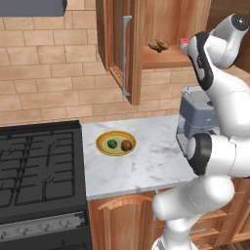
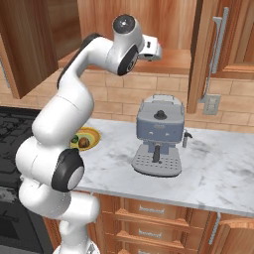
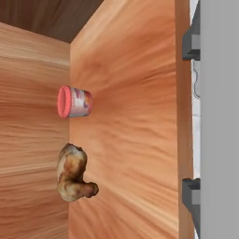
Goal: Pick the avocado and bread from the counter and place them on the plate. Then pick the jam from the cabinet and place it next to the plate. Lastly close the cabinet door.
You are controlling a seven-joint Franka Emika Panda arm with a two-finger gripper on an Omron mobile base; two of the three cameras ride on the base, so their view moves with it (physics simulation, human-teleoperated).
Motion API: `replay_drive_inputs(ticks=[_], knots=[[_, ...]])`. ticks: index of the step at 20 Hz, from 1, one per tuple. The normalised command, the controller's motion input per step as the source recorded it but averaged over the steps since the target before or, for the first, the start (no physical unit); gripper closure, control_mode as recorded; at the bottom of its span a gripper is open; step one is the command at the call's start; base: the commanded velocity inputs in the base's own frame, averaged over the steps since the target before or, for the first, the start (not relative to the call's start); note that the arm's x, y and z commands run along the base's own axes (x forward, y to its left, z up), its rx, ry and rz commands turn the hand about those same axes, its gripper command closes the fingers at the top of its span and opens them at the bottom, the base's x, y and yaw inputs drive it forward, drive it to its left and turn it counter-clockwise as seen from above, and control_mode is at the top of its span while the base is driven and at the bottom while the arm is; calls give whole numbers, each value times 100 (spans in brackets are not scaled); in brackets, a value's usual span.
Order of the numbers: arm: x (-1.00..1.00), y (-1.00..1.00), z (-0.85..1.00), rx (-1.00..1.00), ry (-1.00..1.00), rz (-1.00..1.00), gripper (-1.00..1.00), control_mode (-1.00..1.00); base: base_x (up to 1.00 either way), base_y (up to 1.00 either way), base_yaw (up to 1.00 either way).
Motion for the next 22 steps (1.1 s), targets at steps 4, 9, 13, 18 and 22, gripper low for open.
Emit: replay_drive_inputs(ticks=[4, 9, 13, 18, 22], knots=[[36, -7, 0, 2, -1, -6, -100, -100, 0, 0, 0], [33, -5, 0, 2, -5, -2, -100, -100, 0, 0, 0], [35, -4, 0, 1, -2, 0, -100, -100, 0, 0, 0], [37, -8, 0, 0, 0, 0, -100, -100, 0, 0, 0], [36, -9, 0, 0, 0, 0, -100, -100, 0, 0, 0]])
